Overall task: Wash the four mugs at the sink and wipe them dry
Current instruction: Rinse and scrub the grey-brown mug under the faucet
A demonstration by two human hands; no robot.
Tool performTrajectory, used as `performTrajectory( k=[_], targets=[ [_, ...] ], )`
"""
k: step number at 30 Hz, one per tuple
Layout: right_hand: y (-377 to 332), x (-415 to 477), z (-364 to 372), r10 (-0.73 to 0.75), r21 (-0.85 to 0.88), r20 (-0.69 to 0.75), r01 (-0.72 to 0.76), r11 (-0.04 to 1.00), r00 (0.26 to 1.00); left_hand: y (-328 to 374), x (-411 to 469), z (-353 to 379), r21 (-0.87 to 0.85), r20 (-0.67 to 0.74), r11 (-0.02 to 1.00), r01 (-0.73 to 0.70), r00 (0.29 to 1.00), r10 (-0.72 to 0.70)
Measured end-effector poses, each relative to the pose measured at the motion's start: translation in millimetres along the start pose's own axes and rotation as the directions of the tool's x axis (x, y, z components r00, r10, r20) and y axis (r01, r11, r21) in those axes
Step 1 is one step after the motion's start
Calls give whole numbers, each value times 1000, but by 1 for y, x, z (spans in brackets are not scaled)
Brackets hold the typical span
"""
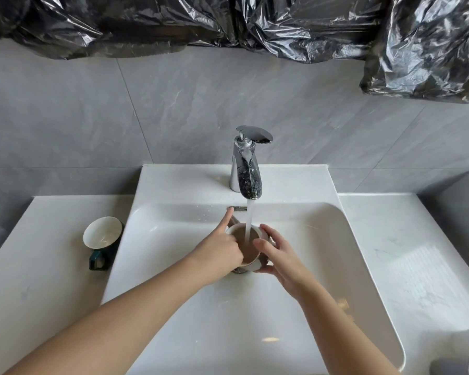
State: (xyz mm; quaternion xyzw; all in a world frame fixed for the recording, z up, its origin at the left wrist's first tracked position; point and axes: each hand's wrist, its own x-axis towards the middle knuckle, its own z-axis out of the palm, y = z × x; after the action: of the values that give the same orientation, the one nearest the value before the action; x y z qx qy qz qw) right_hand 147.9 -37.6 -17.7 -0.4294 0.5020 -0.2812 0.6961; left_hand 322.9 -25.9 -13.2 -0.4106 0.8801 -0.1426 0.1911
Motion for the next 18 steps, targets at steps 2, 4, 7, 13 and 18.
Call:
performTrajectory(
  k=[2, 4, 7, 13, 18],
  targets=[
    [8, -2, 4, -4, 151, -26, 8, 988, 1000, 4, -2, -2, -87, -115, 996, 2, 993, -12],
    [15, -3, 5, 2, 276, -37, 9, 961, 999, 10, -2, 4, -182, -204, 983, 34, 976, -71],
    [9, 0, 2, 6, 211, -56, 6, 977, 998, 12, -2, 16, -239, -320, 969, 59, 938, -136],
    [-10, 1, 0, -31, -109, -60, 24, 994, 998, -5, 5, 13, -278, -272, 960, -42, 962, -37],
    [3, -5, 2, -30, -112, -86, 21, 994, 996, 0, 4, 11, -241, -44, 970, -40, 999, 30]
  ],
)
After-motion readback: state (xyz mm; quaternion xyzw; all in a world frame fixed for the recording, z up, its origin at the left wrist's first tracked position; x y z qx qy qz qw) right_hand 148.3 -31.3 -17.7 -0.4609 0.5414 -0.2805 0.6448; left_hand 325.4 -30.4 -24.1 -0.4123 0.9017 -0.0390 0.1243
